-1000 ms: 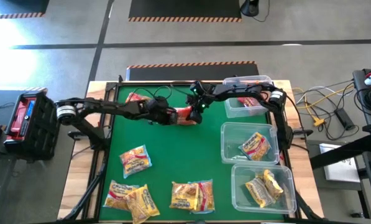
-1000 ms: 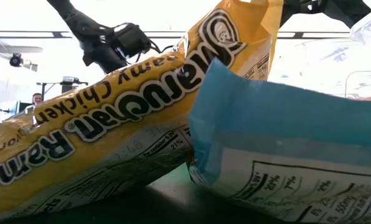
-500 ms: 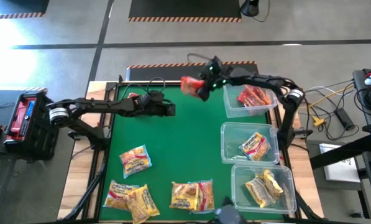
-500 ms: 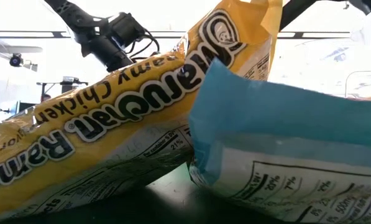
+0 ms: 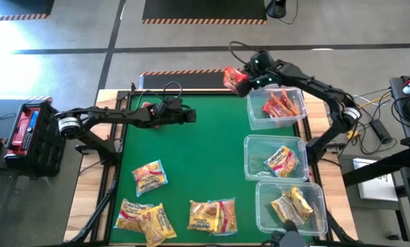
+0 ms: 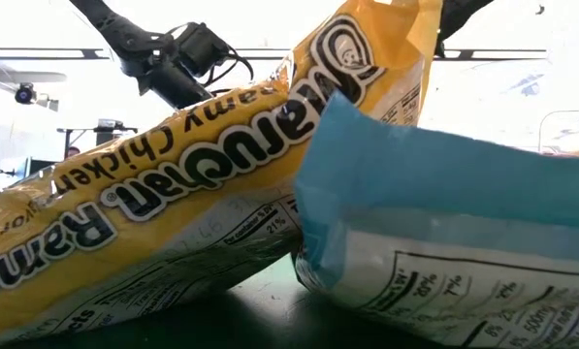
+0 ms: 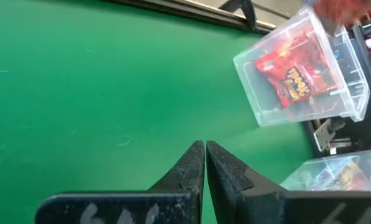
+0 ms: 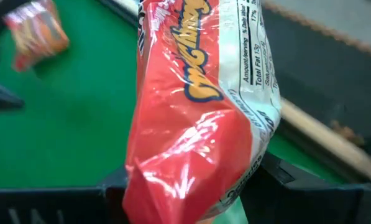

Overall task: Sort Maruchan noodles
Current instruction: Put the top right red noodle pack into the top transparent bin

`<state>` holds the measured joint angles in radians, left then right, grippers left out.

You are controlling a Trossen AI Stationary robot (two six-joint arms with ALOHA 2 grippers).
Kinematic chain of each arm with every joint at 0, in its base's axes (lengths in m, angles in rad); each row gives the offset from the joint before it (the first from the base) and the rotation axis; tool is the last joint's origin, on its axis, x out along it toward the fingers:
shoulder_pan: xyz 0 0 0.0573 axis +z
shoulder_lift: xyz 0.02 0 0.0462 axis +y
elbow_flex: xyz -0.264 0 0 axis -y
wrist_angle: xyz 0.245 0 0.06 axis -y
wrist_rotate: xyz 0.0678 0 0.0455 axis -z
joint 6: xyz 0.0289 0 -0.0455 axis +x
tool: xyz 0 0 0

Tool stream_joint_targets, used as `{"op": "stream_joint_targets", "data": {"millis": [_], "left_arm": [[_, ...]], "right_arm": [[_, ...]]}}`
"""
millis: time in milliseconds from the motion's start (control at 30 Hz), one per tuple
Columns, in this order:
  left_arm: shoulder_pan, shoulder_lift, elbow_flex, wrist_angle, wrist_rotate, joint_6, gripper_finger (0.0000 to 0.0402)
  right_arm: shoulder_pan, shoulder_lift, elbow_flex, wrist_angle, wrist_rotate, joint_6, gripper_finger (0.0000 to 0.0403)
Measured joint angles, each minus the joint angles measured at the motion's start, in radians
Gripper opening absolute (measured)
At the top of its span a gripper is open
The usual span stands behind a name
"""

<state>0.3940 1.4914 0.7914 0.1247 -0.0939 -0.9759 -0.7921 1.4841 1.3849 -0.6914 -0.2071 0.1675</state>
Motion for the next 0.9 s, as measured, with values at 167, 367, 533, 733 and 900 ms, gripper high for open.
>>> {"op": "stream_joint_targets", "data": {"millis": [167,367,533,733,900], "left_arm": [[0.006,0.000,0.000,0.010,-0.003,0.051,0.0000],[0.015,0.000,0.000,0.009,-0.003,0.095,0.0000],[0.031,0.000,0.000,0.010,-0.003,0.104,0.0000],[0.052,0.000,0.000,0.009,-0.003,0.140,0.0000],[0.070,0.000,0.000,0.009,-0.003,0.149,0.0000]], "right_arm": [[-0.001,-0.059,0.000,-0.086,0.001,0.041,0.0148],[-0.001,-0.140,0.000,-0.116,0.001,0.089,0.0148],[-0.001,-0.182,0.000,-0.280,0.039,0.122,0.0148],[-0.003,-0.220,0.000,-0.481,0.053,0.123,0.0148],[-0.003,-0.221,0.000,-0.618,0.068,0.101,0.0148]]}}
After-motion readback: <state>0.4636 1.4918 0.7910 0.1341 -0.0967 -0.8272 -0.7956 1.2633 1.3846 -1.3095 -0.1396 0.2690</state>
